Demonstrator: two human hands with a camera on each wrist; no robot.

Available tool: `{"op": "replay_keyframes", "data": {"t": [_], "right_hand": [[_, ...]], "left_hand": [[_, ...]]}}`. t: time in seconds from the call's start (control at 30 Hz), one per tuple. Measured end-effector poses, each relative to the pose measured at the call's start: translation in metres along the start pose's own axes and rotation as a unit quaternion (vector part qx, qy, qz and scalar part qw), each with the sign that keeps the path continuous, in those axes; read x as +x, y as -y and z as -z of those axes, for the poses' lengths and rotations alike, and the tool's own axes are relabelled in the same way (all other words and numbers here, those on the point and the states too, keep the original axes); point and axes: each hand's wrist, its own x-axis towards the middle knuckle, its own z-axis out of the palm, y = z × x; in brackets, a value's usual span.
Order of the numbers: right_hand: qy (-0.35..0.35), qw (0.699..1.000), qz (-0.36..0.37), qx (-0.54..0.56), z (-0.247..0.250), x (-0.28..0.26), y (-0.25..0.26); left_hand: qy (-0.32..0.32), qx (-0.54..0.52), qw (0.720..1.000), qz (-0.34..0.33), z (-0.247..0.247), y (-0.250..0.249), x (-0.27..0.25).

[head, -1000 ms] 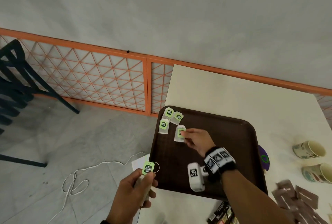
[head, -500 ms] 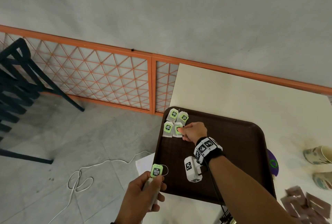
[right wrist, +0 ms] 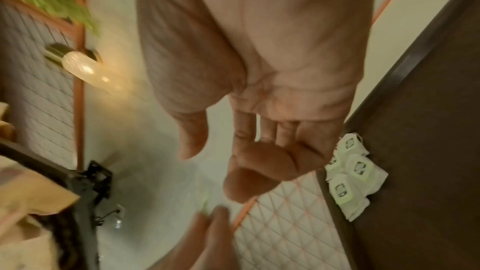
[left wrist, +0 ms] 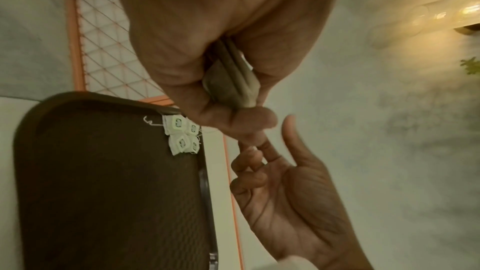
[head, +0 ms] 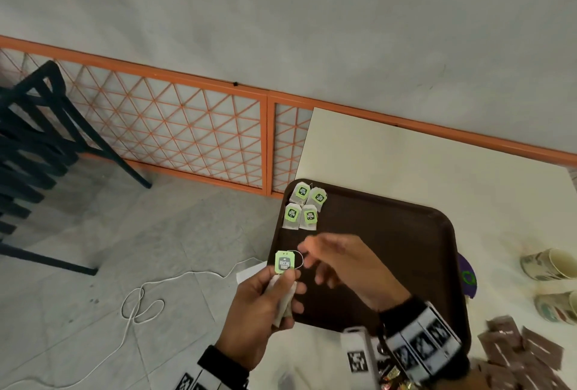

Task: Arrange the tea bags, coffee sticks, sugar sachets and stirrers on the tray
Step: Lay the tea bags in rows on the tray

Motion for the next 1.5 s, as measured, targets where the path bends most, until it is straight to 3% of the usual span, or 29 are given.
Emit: {"op": "replay_keyframes", "data": {"t": [0.07,0.2,0.37,0.5,0.6,0.73,0.83,1.1,1.27,1.5], "right_hand": [[0.001,0.998,0.046,-0.036,-0.004,-0.022,0.001],[-0.076,0.990,0.101,-0.058,0.003,-0.043,-0.005],[-0.105,0.987,0.095,0.080,0.030,-0.083,0.005],[-0.065,0.972,0.111,0.197,0.050,-0.111,0.017],[-0.074,0.968,0.114,0.212,0.058,-0.126,0.020],[-0.074,0.961,0.124,0.237,0.059,-0.138,0.023],[-0.093,0.963,0.128,0.219,0.056,-0.144,0.022],[-0.133,0.976,0.094,0.147,0.022,-0.147,-0.001],[-0.147,0.976,0.057,0.147,0.011,-0.133,-0.018],[-0.154,0.965,-0.004,0.210,0.003,-0.115,-0.033]], "left_hand": [[0.029,0.016,0.999,-0.016,-0.008,0.000,-0.003],[0.093,0.035,0.995,-0.013,-0.022,0.002,-0.010],[0.164,-0.059,0.982,0.069,-0.036,0.011,-0.018],[0.265,-0.086,0.958,0.071,-0.045,0.016,-0.027],[0.290,-0.085,0.951,0.064,-0.053,0.012,-0.035],[0.277,-0.028,0.960,0.032,-0.058,0.002,-0.048],[0.225,0.007,0.974,0.008,-0.063,-0.001,-0.059],[0.106,-0.022,0.993,-0.052,-0.075,0.003,-0.071],[0.082,0.027,0.995,-0.042,-0.069,0.012,-0.069],[0.110,0.085,0.990,0.008,-0.049,0.019,-0.063]]}}
